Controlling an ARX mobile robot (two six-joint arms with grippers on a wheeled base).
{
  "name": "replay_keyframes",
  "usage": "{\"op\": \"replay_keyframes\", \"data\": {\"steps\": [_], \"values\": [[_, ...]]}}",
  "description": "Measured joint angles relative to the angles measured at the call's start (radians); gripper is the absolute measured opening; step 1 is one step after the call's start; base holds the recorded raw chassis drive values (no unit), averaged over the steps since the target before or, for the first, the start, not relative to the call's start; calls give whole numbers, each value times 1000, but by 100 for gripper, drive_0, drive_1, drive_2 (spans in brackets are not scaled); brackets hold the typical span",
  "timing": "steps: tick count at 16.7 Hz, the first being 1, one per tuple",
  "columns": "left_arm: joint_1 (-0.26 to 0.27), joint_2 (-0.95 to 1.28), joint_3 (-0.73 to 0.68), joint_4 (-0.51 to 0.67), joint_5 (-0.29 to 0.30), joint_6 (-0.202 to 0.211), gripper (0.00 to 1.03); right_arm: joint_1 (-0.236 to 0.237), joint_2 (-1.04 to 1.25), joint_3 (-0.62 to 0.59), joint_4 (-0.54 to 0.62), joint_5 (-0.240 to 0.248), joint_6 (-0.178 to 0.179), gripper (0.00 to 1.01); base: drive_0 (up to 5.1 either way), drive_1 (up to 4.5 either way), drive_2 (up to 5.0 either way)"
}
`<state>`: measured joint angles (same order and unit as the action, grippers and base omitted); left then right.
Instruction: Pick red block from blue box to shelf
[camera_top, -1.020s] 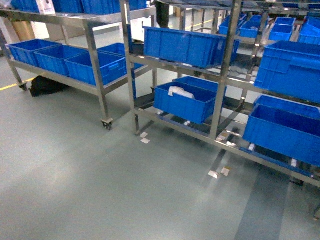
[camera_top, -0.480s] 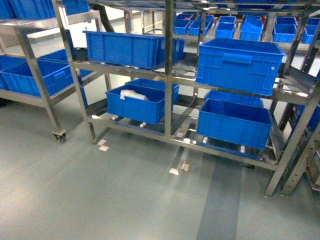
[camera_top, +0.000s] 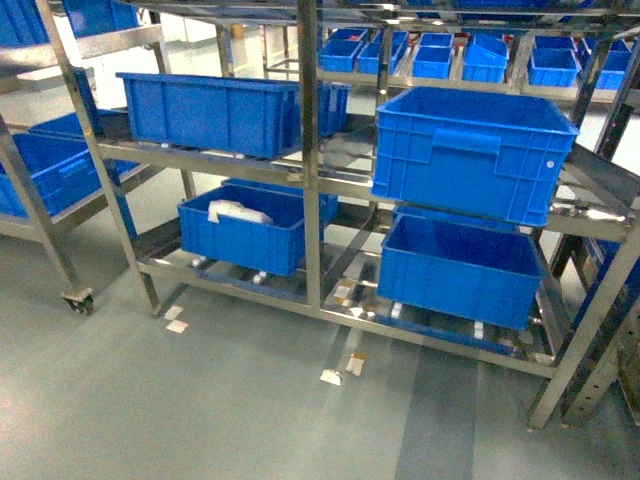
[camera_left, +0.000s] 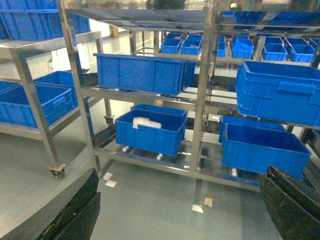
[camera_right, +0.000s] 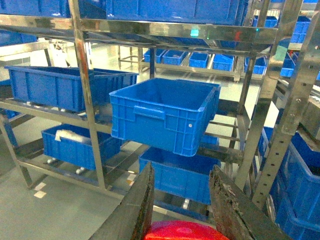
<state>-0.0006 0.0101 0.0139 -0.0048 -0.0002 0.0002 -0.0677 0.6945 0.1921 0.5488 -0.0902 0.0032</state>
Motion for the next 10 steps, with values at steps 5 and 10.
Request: {"op": "replay_keyframes", "data": {"steps": [5,10], "values": [[0,0,0,0,-1,0,98,1,-1,0,2,0,0,27,7,435,-421],[0,0,0,1,-1,0,98,1,4,0,1,0,0,27,-2,422,-426]]}}
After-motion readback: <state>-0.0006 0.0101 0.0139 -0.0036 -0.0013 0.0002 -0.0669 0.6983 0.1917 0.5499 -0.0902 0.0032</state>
